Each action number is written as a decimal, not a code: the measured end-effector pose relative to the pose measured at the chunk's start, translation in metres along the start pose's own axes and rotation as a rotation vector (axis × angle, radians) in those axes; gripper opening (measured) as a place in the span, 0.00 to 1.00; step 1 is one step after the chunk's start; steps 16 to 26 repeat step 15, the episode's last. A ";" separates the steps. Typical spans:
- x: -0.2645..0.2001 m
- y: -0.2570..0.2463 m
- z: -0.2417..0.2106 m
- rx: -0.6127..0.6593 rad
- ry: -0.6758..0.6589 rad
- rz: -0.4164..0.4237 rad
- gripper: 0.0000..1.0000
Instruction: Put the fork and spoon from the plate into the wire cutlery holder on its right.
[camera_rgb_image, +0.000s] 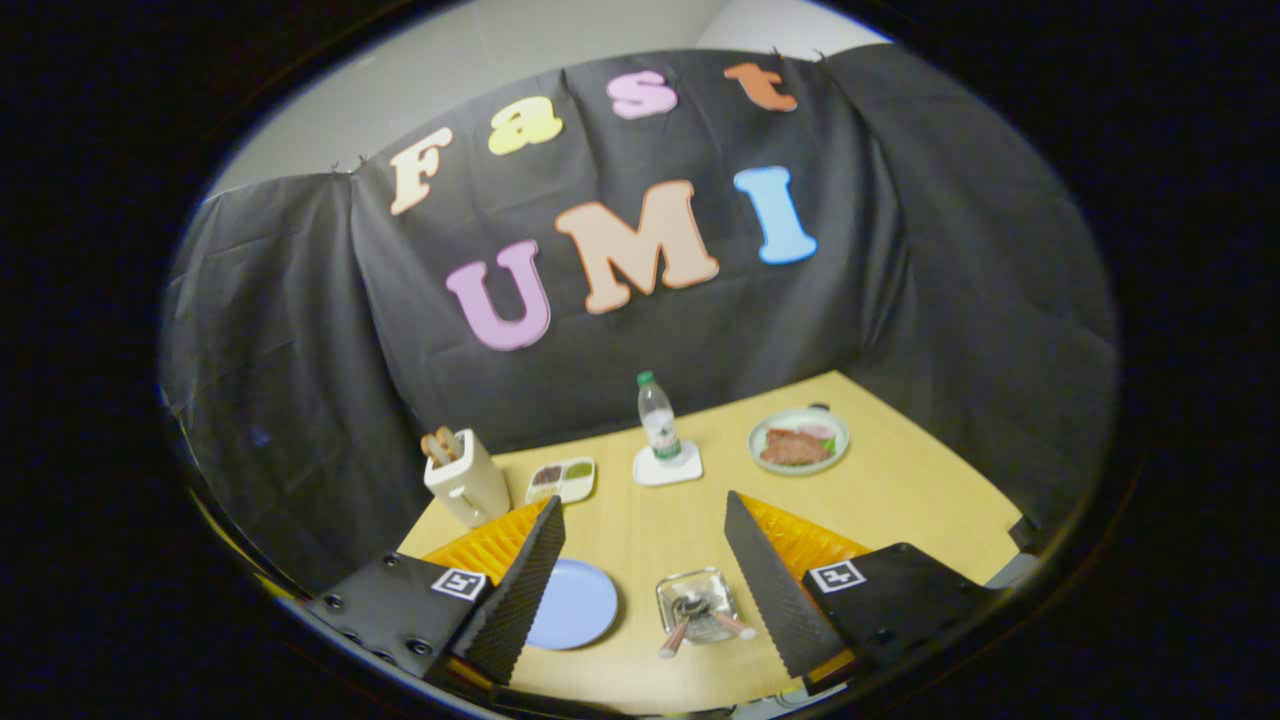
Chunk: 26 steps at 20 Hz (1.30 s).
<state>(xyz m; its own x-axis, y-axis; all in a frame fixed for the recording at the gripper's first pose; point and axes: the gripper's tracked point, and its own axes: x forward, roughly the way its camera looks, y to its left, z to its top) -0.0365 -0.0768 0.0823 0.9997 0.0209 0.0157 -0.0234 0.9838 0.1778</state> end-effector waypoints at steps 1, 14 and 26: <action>-0.002 0.002 0.011 -0.022 -0.079 -0.002 1.00; -0.026 -0.001 0.040 -0.108 -0.331 -0.077 1.00; -0.026 -0.002 0.038 -0.117 -0.323 -0.082 1.00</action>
